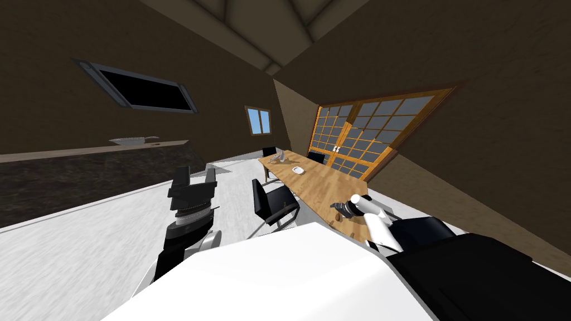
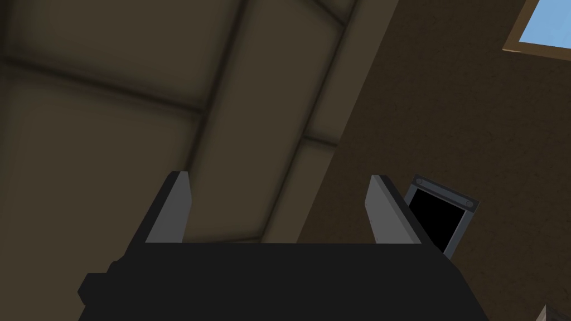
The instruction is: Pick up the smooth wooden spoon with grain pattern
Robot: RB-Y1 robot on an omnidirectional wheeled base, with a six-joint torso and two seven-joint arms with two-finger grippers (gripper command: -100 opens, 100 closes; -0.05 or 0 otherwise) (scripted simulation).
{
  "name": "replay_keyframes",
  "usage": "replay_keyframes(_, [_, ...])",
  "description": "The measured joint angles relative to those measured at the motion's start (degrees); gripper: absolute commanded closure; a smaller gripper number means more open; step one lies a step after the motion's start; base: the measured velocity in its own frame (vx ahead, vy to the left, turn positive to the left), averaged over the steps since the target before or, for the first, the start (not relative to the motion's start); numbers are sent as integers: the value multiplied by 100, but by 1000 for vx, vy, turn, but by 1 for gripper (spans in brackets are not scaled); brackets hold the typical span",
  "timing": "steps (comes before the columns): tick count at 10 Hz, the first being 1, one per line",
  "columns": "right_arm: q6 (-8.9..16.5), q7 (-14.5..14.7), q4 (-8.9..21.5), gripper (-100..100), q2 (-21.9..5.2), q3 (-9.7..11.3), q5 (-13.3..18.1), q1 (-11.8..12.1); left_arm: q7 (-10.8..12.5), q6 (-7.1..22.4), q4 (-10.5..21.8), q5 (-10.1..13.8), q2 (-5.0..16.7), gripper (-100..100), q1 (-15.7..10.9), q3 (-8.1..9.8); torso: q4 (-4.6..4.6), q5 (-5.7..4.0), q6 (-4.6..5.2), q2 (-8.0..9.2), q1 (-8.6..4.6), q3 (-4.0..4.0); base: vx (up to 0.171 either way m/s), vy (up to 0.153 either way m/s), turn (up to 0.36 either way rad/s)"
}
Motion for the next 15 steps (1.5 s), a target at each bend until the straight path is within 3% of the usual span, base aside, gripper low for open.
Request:
replay_keyframes(9, [9, -5, 6, -100, 4, -2, -3, 8, 0, 0, 0, 0, 0, 0, 0, 0, 0, 1, -1, 0, 0, 0, 1, -7, 13])
replay_keyframes(12, [134, -158, 115, -100, 124, -43, -22, 156, 0, 0, 0, 0, 0, 0, 0, 0, 0, -1, 1, 2, -6, 1, 0, -15, 0])
replay_keyframes(15, [113, -166, 210, -100, 138, -44, -21, 156, 0, 0, 0, 0, 0, 0, 0, 0, 0, 0, -1, -1, -4, -1, 1, -11, 9])
